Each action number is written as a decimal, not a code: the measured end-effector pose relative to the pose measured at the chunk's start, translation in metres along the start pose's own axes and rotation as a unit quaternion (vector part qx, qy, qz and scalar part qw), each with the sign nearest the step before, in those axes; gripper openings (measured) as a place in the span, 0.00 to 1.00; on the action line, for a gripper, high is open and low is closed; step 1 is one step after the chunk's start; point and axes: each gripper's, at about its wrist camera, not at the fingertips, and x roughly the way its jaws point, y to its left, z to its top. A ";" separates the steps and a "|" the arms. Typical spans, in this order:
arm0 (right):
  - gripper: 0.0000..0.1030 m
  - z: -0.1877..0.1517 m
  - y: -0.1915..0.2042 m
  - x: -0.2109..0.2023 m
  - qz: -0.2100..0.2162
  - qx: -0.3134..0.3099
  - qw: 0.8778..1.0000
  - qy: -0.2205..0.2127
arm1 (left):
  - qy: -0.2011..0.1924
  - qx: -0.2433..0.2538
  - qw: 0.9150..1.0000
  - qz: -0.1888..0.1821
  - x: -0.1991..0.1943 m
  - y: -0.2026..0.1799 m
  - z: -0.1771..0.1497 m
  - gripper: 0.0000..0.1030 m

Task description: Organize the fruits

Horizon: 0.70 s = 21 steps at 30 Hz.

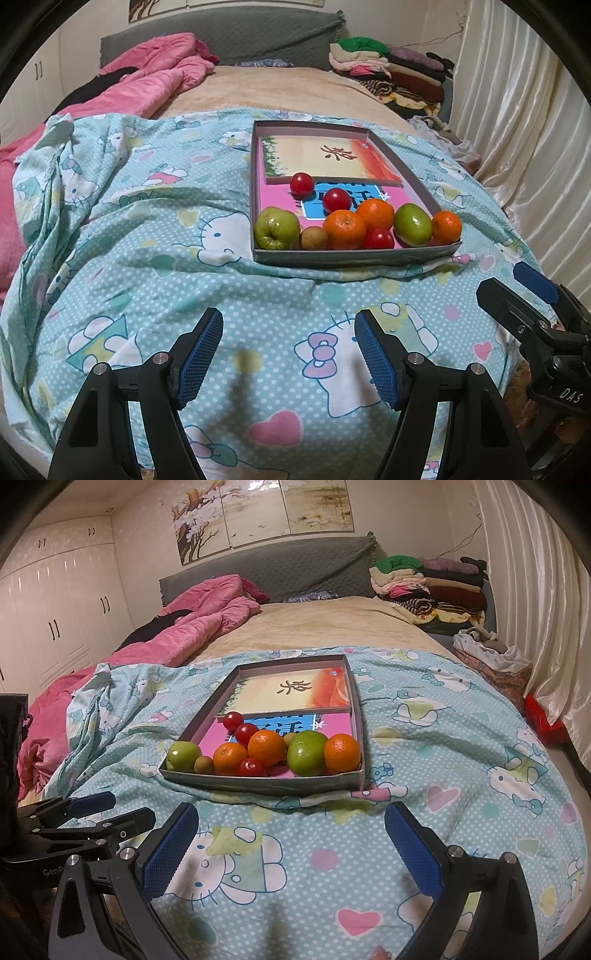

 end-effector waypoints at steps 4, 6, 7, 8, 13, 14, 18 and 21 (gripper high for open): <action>0.99 0.000 0.000 0.000 0.000 0.000 1.000 0.000 | -0.001 0.000 1.000 0.000 -0.001 0.000 0.000 0.73; 0.99 0.000 0.000 0.000 0.000 0.000 1.000 0.001 | -0.001 0.002 1.000 0.001 -0.001 -0.001 0.000 0.73; 0.99 -0.001 -0.001 0.001 0.000 0.000 1.000 0.001 | -0.001 0.003 1.000 0.003 -0.001 -0.002 0.000 0.73; 0.99 -0.001 -0.001 0.001 -0.001 0.001 1.000 0.001 | -0.002 0.005 1.000 0.007 -0.001 -0.002 0.000 0.73; 0.99 0.000 -0.004 0.001 -0.002 0.007 1.000 0.001 | 0.007 -0.007 1.000 0.002 0.002 0.001 0.001 0.73; 0.99 0.000 -0.005 0.001 -0.002 0.009 1.000 0.001 | 0.010 -0.012 1.000 0.005 0.004 0.003 0.001 0.73; 0.99 0.001 -0.012 0.004 0.000 0.026 1.000 0.008 | 0.029 -0.047 0.998 0.024 0.017 0.024 0.007 0.73; 0.99 0.003 -0.025 0.011 -0.008 0.049 0.999 0.014 | 0.021 -0.089 0.995 0.033 0.026 0.052 0.020 0.74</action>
